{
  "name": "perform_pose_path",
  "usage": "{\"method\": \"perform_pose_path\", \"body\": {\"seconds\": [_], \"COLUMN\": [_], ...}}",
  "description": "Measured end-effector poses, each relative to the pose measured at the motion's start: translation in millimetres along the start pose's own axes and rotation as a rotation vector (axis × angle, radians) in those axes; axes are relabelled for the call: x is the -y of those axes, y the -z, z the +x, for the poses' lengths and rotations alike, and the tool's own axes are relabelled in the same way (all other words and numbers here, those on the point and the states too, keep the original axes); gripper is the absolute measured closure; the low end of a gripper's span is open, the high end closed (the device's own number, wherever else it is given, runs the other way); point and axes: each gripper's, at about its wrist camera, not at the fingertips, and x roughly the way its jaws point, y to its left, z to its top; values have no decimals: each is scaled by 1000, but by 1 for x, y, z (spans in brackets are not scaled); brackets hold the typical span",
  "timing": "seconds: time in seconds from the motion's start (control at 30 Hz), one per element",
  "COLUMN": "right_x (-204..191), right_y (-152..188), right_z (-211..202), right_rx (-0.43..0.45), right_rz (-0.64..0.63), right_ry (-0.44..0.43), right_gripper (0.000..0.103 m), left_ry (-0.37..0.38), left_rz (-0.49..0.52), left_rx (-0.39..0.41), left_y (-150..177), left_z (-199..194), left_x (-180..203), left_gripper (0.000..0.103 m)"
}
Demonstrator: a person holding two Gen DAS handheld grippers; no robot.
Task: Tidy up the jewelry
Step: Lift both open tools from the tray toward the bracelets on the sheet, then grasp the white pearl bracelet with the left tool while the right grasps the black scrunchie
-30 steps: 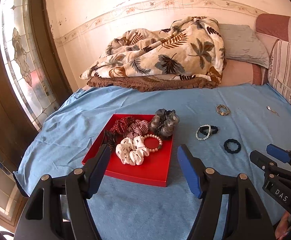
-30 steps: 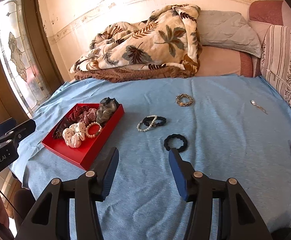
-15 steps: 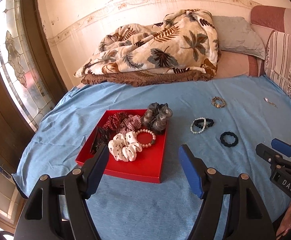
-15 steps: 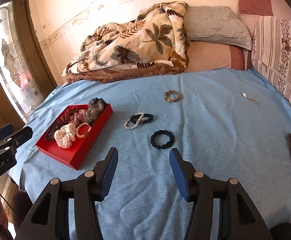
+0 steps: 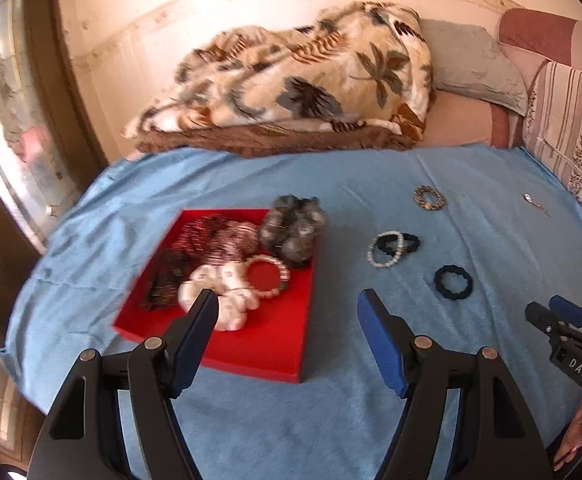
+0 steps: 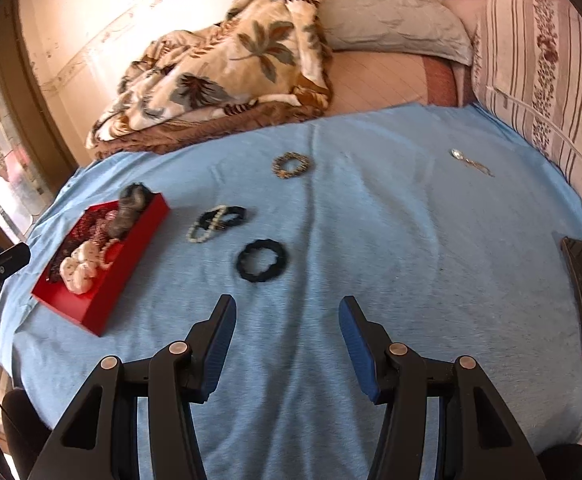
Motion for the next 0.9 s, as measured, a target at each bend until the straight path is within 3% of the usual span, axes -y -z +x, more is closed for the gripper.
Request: {"method": "perform_pose_path", "body": {"seconds": [0.23, 0.43, 0.5, 0.6, 0.9], "right_x": [7, 7, 7, 6, -1], "right_y": [-11, -26, -30, -33, -35], "right_z": [28, 64, 76, 92, 122], "right_rx": [-10, -21, -31, -45, -85], "right_rz": [-37, -65, -71, -84, -114], "right_ry": [2, -31, -38, -44, -65], "right_gripper": [45, 45, 45, 45, 50], "left_ry": [159, 249, 257, 246, 225], "left_rz": [58, 25, 2, -14, 12], "left_rx": [-44, -162, -207, -242, -253], "left_y": [-19, -33, -34, -34, -37], "left_z": [55, 131, 155, 181, 221], "left_x": [38, 64, 68, 73, 82], "left_gripper": [32, 57, 65, 68, 68]}}
